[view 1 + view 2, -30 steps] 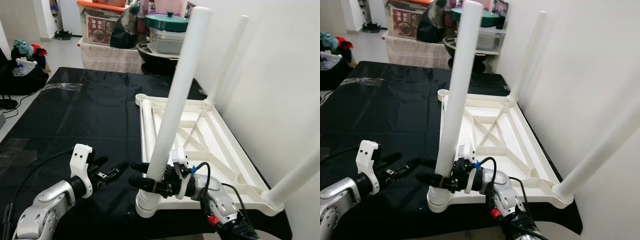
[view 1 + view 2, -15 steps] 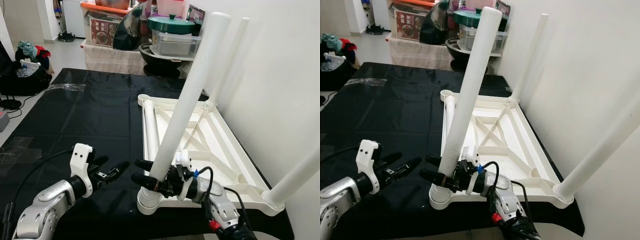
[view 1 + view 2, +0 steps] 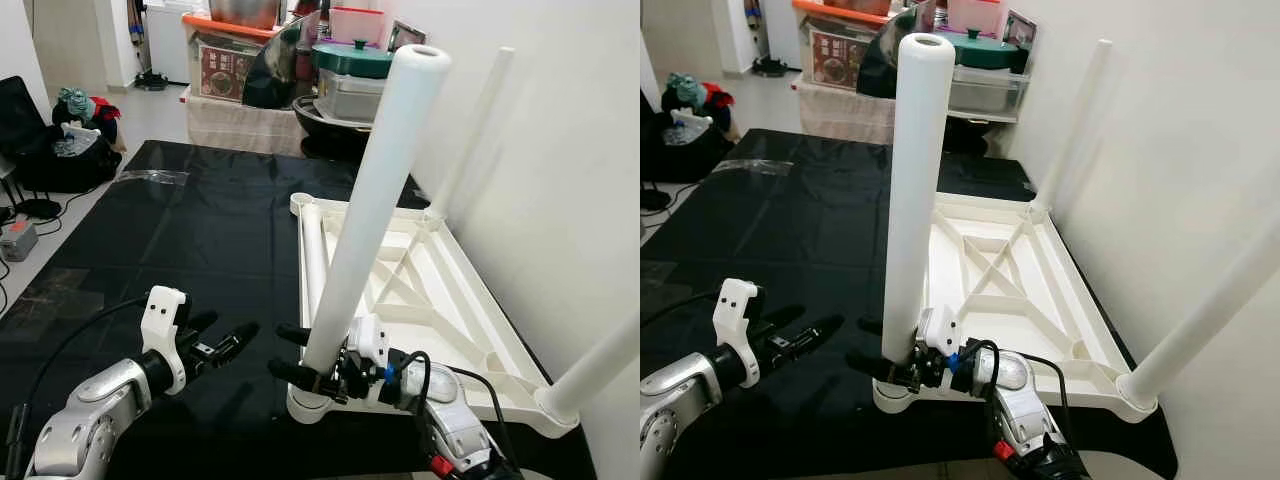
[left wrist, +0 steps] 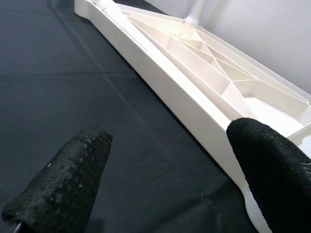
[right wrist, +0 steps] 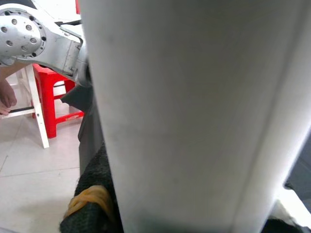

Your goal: Building children table

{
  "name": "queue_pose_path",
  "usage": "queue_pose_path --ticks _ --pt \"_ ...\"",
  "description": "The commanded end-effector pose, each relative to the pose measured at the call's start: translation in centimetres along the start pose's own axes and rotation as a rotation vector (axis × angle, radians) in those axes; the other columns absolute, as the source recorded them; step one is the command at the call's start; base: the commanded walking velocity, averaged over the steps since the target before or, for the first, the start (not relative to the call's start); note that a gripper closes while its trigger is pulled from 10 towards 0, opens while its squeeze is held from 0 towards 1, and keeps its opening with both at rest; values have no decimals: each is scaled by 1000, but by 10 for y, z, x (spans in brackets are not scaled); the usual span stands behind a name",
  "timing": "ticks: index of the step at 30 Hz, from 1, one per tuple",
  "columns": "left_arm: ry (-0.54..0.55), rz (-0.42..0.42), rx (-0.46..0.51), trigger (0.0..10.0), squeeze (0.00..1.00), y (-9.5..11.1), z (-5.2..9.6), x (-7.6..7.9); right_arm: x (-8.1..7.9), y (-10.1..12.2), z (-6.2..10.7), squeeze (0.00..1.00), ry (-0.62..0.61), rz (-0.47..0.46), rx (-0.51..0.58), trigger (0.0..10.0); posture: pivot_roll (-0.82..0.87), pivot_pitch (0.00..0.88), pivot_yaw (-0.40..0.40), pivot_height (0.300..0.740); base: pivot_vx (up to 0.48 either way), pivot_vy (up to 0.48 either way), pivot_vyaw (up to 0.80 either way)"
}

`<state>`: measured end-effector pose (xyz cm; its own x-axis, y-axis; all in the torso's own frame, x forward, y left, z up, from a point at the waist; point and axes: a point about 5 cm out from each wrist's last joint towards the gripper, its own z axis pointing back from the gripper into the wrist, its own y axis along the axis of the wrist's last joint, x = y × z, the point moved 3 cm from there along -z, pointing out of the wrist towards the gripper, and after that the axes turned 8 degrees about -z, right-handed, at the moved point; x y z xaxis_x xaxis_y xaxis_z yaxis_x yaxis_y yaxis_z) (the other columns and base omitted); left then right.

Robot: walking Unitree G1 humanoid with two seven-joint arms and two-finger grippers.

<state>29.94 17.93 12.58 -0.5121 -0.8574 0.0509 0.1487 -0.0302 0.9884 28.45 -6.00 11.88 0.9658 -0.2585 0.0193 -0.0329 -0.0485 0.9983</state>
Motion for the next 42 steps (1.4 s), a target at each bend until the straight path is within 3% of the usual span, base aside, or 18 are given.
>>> queue_pose_path --ticks 1,11,16,19,22,24,25,28,30,33,36,41,42 --pt "-16 -3 -25 10000 0 -5 -3 2 0 -24 20 0 -31 -93 -100 0 158 0 -126 740 0 0 0" --pt "-22 2 -22 10000 0 -5 -4 4 -2 -7 22 0 89 -145 -77 0 161 0 -133 740 0 0 0" --pt "-13 6 -23 10000 0 -7 -2 3 10 -15 14 0 -44 -98 -138 0 166 0 -143 740 0 0 0" --pt "-12 6 -23 10000 0 -7 -2 3 10 -16 14 0 -54 -97 -145 0 166 0 -143 740 0 0 0" --pt "-5 9 -25 10000 0 -8 0 2 16 -17 16 0 -287 -90 -116 0 158 0 -145 740 0 0 0" --pt "0 9 -27 10000 0 -9 0 1 28 -22 30 0 -514 -66 -158 0 158 0 -145 740 0 0 0" --pt "0 9 -27 10000 0 -9 0 1 28 -22 30 0 -514 -66 -158 0 158 0 -145 740 0 0 0" --pt "5 11 -27 10000 0 -9 1 -1 42 -29 61 0 -855 -109 -188 0 136 0 -138 740 0 0 0" --pt "8 13 -28 10000 0 -10 0 0 44 -33 78 0 -1010 -147 -192 0 134 0 -137 740 0 0 0" --pt "7 13 -29 10000 0 -11 0 0 44 -36 82 0 -1062 -170 -186 0 134 0 -137 740 0 0 0" --pt "7 15 -31 10000 0 -11 -4 1 50 -36 96 0 -1255 -203 -160 0 126 0 -142 740 0 0 0" --pt "14 14 -30 10000 0 -11 -4 -1 55 -26 95 0 -1296 -230 -90 0 128 0 -144 740 0 0 0" --pt "15 15 -29 10000 0 -11 -3 -1 57 -18 91 0 -1290 -246 -32 0 127 0 -143 740 0 0 0"
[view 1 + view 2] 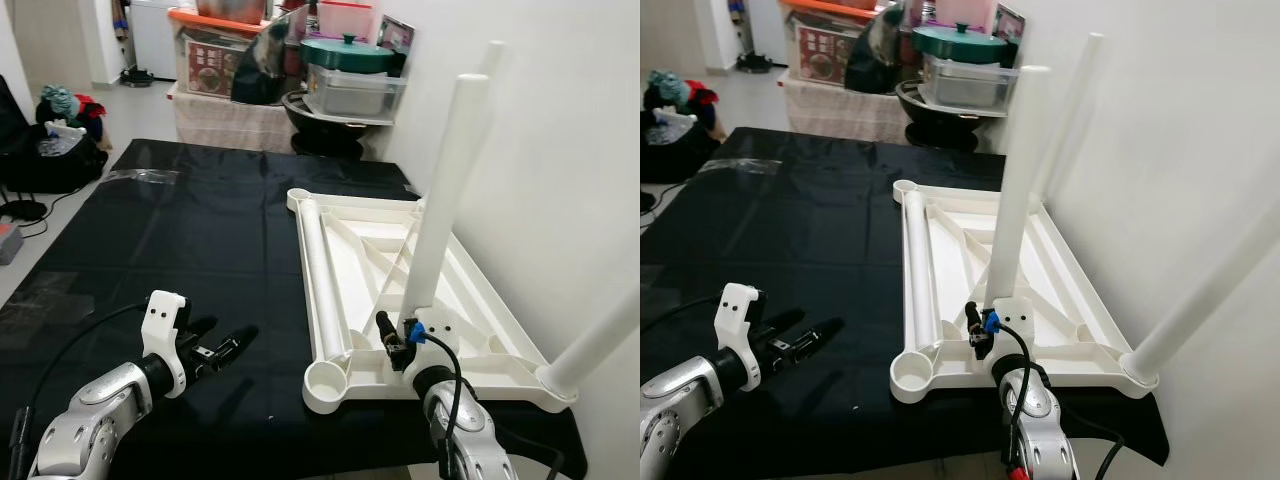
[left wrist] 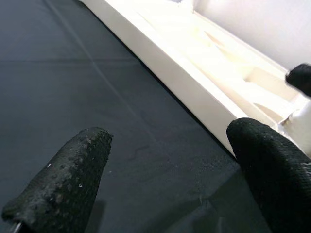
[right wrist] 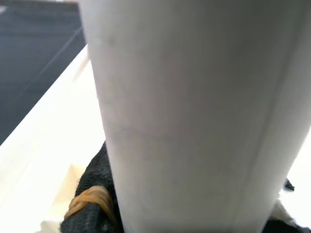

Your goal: Building children table

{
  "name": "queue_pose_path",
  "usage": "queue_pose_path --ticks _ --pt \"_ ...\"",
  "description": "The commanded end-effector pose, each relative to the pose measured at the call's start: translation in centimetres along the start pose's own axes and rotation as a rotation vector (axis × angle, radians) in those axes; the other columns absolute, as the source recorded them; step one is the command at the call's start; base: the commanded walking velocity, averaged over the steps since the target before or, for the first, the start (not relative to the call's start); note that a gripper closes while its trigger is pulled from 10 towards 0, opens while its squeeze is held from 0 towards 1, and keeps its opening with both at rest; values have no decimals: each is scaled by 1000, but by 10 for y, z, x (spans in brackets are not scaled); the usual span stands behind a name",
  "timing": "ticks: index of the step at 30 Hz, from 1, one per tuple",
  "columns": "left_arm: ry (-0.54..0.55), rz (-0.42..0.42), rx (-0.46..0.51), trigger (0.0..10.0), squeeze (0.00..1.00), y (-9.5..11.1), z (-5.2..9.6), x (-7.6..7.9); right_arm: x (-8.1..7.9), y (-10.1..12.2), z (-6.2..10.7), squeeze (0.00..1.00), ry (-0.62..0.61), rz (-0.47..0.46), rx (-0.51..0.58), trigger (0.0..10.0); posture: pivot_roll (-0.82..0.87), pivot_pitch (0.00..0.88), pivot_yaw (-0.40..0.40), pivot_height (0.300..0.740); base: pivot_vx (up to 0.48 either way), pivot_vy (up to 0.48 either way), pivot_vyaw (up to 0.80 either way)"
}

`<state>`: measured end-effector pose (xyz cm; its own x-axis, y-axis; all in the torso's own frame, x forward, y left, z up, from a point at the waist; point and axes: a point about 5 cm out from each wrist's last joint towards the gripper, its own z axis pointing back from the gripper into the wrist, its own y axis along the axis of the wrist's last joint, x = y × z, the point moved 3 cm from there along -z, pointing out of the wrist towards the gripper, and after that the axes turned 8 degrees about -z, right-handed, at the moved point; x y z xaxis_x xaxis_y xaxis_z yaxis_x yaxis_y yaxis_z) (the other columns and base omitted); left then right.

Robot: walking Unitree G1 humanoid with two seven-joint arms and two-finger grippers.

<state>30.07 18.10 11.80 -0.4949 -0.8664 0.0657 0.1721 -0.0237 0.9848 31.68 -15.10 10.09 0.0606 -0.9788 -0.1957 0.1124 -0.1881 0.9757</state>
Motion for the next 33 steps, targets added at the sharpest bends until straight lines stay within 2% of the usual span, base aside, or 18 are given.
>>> queue_pose_path --ticks 1,2,3,4,5,6,7,8,9,10,13,14,16,18,21,25,29,33 --pt "-1 -2 -11 10000 0 -4 -2 1 7 6 -3 0 -36 -38 8 0 127 0 -142 740 0 0 0" --pt "1 -4 -8 10000 0 -3 -3 2 4 24 -8 0 -20 -77 83 0 125 0 -139 740 0 0 0" --pt "1 -4 -8 10000 0 -3 -3 2 4 24 -8 0 -20 -77 83 0 125 0 -139 740 0 0 0" --pt "2 -6 -5 10000 0 -2 -3 2 2 36 -11 0 -11 -102 135 0 125 0 -137 740 0 0 0" --pt "-1 -6 4 10000 0 0 -4 2 1 59 -17 0 13 -122 217 0 126 0 -136 740 0 0 0" --pt "-1 -6 4 10000 0 0 -4 2 1 59 -17 0 13 -122 217 0 126 0 -136 740 0 0 0" --pt "-9 -9 17 10000 0 4 -6 3 0 91 -22 0 40 -134 327 0 127 0 -132 740 0 0 0" --pt "-9 -9 17 10000 0 4 -6 3 0 91 -22 0 40 -134 327 0 127 0 -132 740 0 0 0" --pt "-30 -21 47 10000 0 14 -9 4 -9 156 -23 0 127 -131 525 0 127 0 -130 740 0 0 0" --pt "-30 -21 47 10000 0 14 -9 4 -9 156 -23 0 127 -131 525 0 127 0 -130 740 0 0 0" --pt "-55 -39 74 10000 0 22 -9 5 -21 194 -17 0 210 -115 630 0 131 0 -132 740 0 0 0" --pt "-55 -39 74 10000 0 22 -9 5 -21 194 -17 0 210 -115 630 0 131 0 -132 740 0 0 0" --pt "-79 -56 94 10000 0 28 -9 7 -33 207 -12 0 275 -119 662 0 132 0 -132 740 0 0 0" --pt "-95 -63 107 10000 0 32 -9 9 -40 208 -10 0 307 -123 663 0 131 0 -129 740 0 0 0" --pt "-135 -92 133 10000 0 42 -9 13 -57 196 -9 0 379 -136 624 0 133 0 -126 740 0 0 0" --pt "-248 -179 142 10000 0 55 -12 27 -93 160 -9 0 513 -160 483 0 134 0 -116 740 0 0 0" --pt "-333 -244 119 10000 0 55 -14 37 -117 149 -7 0 599 -171 431 0 125 0 -103 740 0 0 0" --pt "-398 -276 97 10000 0 52 -14 44 -131 143 -6 0 654 -172 396 0 126 0 -100 740 0 0 0"
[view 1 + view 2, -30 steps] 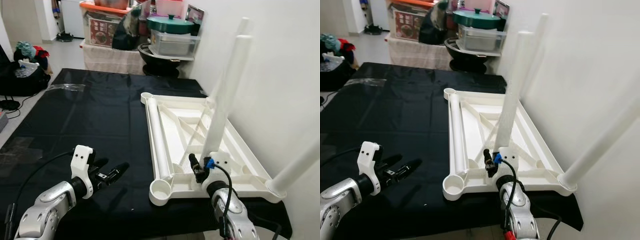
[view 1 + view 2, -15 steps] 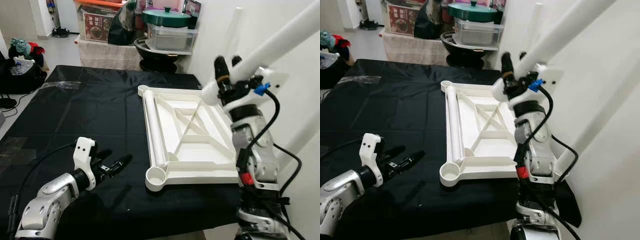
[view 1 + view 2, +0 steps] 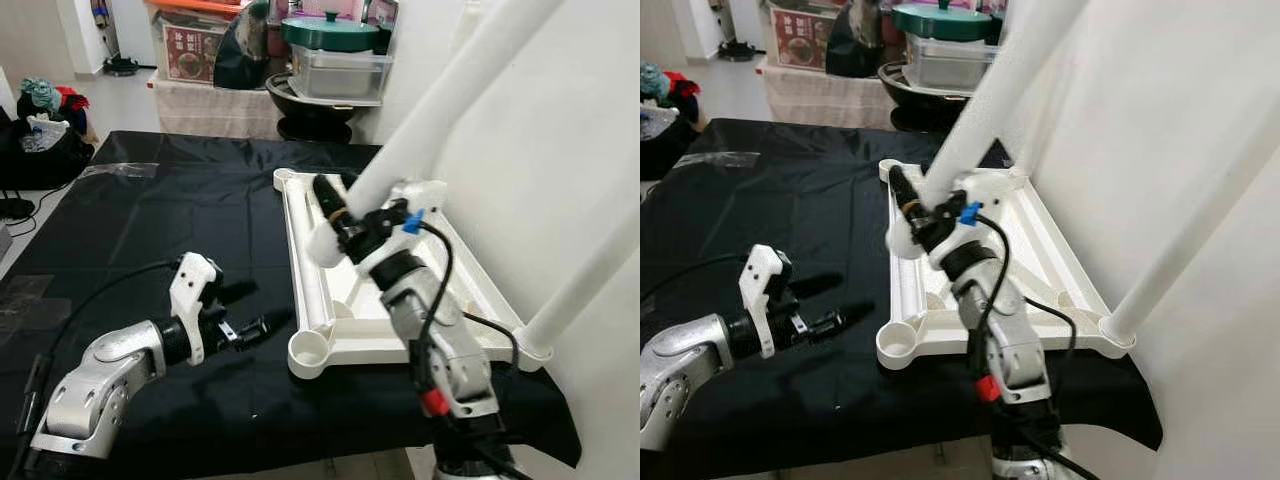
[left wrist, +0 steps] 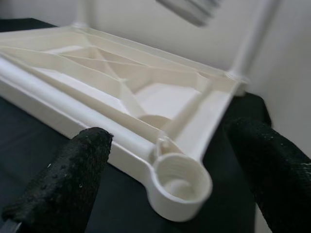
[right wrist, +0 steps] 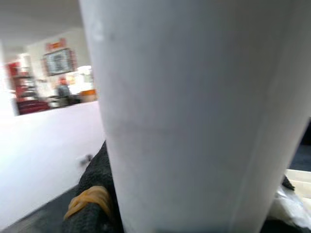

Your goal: Building children table

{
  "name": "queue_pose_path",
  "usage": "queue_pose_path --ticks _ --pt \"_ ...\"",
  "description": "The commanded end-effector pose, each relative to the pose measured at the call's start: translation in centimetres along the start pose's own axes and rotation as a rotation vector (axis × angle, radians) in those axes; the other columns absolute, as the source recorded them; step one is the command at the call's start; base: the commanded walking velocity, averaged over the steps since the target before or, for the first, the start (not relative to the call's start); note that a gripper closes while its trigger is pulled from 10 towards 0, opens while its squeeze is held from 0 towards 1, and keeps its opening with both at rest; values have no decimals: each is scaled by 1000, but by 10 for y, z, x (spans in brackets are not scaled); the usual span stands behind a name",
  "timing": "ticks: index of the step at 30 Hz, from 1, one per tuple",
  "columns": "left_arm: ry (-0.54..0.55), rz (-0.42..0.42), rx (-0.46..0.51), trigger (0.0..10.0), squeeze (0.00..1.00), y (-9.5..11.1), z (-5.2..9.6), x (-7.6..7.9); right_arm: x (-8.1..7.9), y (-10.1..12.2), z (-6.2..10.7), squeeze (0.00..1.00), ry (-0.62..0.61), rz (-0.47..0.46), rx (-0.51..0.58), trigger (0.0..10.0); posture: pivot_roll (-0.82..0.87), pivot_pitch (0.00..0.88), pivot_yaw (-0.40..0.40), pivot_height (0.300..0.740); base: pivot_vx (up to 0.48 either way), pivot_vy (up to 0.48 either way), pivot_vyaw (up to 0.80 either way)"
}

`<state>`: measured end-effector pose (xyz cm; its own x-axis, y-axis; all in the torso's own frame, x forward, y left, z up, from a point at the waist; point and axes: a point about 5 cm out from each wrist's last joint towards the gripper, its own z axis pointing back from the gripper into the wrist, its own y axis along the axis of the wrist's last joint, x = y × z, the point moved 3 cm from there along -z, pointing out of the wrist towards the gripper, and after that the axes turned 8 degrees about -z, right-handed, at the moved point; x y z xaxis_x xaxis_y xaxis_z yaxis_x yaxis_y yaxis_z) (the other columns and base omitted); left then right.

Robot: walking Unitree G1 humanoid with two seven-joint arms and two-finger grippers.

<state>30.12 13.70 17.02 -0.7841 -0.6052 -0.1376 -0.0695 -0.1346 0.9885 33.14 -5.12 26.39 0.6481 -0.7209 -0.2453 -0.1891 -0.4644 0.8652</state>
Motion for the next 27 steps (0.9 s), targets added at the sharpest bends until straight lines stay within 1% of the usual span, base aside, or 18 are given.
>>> queue_pose_path --ticks 1,2,5,7,9,11,12,13,14,15,16,17,18,21,22,24,27 --pt "-32 -28 -15 10000 0 0 -1 3 -2 1 -2 0 14 -7 -4 0 126 0 -100 740 0 0 0" --pt "-54 -45 -33 10000 0 -2 -1 6 -6 -2 -4 0 37 -6 -16 0 131 0 -101 740 0 0 0" --pt "-55 -54 -41 10000 0 -3 0 5 -9 -4 -5 0 51 -10 -26 0 133 0 -102 740 0 0 0" --pt "-42 -71 -50 10000 0 -2 2 1 -15 -9 -5 0 77 -13 -57 0 136 0 -104 740 0 0 0" --pt "-42 -71 -50 10000 0 -2 2 1 -15 -9 -5 0 77 -13 -57 0 136 0 -104 740 0 0 0" --pt "-30 -77 -54 10000 0 -1 3 -1 -16 -12 -4 0 86 -9 -77 0 136 0 -104 740 0 0 0" --pt "-7 -86 -67 10000 0 -2 3 -4 -17 -16 -2 0 92 -8 -100 0 136 0 -104 740 0 0 0" --pt "-7 -86 -67 10000 0 -2 3 -4 -17 -16 -2 0 92 -8 -100 0 136 0 -104 740 0 0 0" --pt "20 -103 -75 10000 0 -3 3 -8 -19 -21 0 0 101 -8 -129 0 136 0 -104 740 0 0 0" --pt "44 -108 -72 10000 0 -3 2 -11 -21 -25 2 0 109 -13 -152 0 135 0 -103 740 0 0 0" --pt "44 -108 -72 10000 0 -3 2 -11 -21 -25 2 0 109 -13 -152 0 135 0 -103 740 0 0 0" --pt "50 -108 -57 10000 0 -3 -4 -10 -26 -30 4 0 131 -27 -175 0 132 0 -101 740 0 0 0" --pt "50 -108 -57 10000 0 -3 -4 -10 -26 -30 4 0 131 -27 -175 0 132 0 -101 740 0 0 0" --pt "13 -110 -36 10000 0 0 -11 -3 -40 -39 6 0 174 -64 -192 0 127 0 -96 740 0 0 0" --pt "13 -110 -36 10000 0 0 -11 -3 -40 -39 6 0 174 -64 -192 0 127 0 -96 740 0 0 0" --pt "-3 -107 -14 10000 0 4 -15 -1 -47 -44 8 0 192 -85 -206 0 127 0 -94 740 0 0 0" --pt "-29 -112 3 10000 0 7 -19 2 -50 -48 9 0 201 -101 -217 0 125 0 -92 740 0 0 0"
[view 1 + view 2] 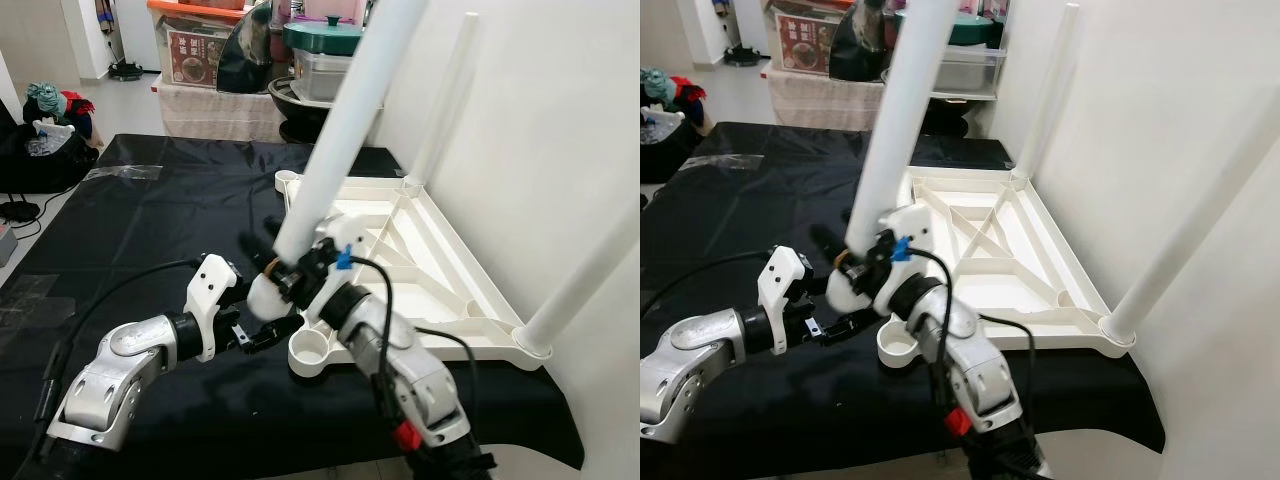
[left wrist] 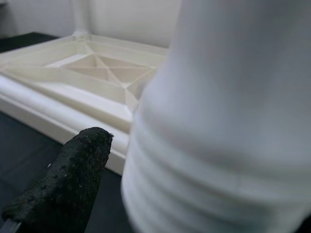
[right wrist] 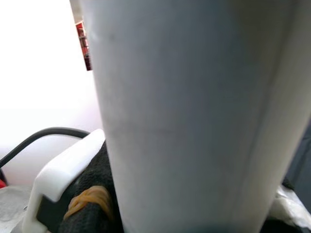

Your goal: Building children table

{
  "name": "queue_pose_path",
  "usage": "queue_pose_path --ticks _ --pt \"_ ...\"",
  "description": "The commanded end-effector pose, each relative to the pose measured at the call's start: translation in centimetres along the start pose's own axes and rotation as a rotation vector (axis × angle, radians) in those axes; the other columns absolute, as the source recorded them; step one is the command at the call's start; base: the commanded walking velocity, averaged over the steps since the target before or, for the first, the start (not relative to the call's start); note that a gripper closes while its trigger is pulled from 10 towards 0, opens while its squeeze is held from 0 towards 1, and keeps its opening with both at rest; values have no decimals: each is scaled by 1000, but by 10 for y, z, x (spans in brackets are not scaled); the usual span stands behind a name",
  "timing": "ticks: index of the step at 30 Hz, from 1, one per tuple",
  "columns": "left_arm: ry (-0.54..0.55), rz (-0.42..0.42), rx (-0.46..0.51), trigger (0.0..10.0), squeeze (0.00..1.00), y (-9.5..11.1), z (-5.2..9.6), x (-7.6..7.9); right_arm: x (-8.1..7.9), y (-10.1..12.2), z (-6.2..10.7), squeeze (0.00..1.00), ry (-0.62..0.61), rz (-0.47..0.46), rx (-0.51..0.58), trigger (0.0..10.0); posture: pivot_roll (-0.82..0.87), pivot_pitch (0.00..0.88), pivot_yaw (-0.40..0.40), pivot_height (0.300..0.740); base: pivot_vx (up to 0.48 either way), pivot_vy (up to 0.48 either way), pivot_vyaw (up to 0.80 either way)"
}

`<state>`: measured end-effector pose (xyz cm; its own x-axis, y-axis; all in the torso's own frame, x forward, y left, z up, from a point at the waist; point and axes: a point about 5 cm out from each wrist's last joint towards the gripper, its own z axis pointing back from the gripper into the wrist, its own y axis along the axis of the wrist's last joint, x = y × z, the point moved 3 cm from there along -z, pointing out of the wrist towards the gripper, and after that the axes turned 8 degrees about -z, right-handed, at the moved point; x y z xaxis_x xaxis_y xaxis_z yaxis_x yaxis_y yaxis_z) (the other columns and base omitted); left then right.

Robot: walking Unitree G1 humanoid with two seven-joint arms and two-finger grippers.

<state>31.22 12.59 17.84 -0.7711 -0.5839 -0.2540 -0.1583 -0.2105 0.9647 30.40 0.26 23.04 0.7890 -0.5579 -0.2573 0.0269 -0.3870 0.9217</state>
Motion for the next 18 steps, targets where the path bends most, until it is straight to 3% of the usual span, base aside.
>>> queue_pose_path --ticks 1,12,13,14,18 --pt "-28 7 11 10000 0 -1 -4 5 -2 1 1 0 6 -8 2 0 125 0 -92 740 0 0 0" --pt "-57 -18 25 10000 0 3 -13 10 3 -4 3 0 -3 -4 -33 0 121 0 -89 740 0 0 0" --pt "-57 -16 26 4196 0 2 -12 10 3 -5 3 0 -4 -3 -36 0 121 0 -89 740 0 0 0" --pt "-57 -12 30 3373 0 3 -11 10 3 -6 3 0 -3 -3 -40 0 121 0 -90 740 0 0 0" --pt "-52 -13 36 3216 0 4 -11 9 3 -7 4 0 -1 -4 -48 0 122 0 -92 740 0 0 0"
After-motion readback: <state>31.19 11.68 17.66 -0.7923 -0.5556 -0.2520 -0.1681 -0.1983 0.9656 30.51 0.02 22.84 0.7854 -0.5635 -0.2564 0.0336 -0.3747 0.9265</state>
